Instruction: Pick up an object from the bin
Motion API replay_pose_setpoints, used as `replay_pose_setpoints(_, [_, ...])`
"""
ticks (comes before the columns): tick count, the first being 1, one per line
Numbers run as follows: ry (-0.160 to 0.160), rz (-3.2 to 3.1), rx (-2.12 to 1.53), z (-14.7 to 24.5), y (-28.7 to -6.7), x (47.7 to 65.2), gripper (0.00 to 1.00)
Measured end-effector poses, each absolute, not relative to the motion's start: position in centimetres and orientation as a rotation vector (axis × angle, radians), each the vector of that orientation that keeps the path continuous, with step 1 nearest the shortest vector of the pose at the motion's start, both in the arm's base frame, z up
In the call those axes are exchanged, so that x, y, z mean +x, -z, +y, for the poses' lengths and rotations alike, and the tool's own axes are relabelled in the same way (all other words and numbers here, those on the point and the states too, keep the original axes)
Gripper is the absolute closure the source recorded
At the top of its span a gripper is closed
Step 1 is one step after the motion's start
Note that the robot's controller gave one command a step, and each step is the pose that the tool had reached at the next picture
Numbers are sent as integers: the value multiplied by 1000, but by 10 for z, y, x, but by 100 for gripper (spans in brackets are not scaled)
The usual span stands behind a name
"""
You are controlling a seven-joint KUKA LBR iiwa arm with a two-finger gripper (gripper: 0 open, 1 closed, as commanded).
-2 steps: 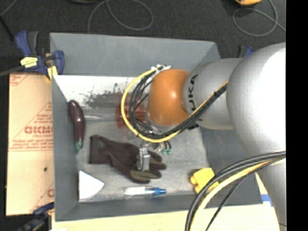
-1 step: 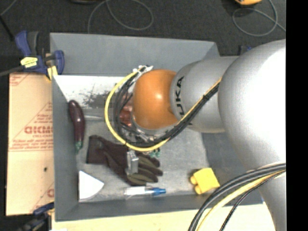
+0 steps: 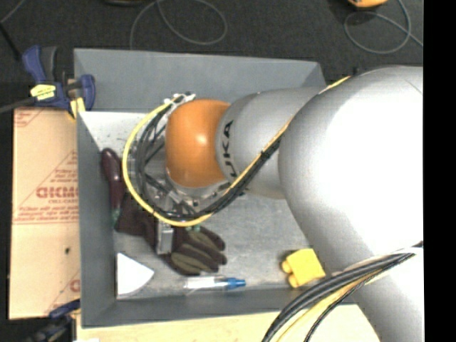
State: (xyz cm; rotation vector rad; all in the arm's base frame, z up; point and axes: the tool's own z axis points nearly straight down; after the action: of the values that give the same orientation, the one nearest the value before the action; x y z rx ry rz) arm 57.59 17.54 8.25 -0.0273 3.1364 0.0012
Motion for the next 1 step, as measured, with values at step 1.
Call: replay_pose_setpoints(1, [1, 3123, -156, 128, -74, 546, 100])
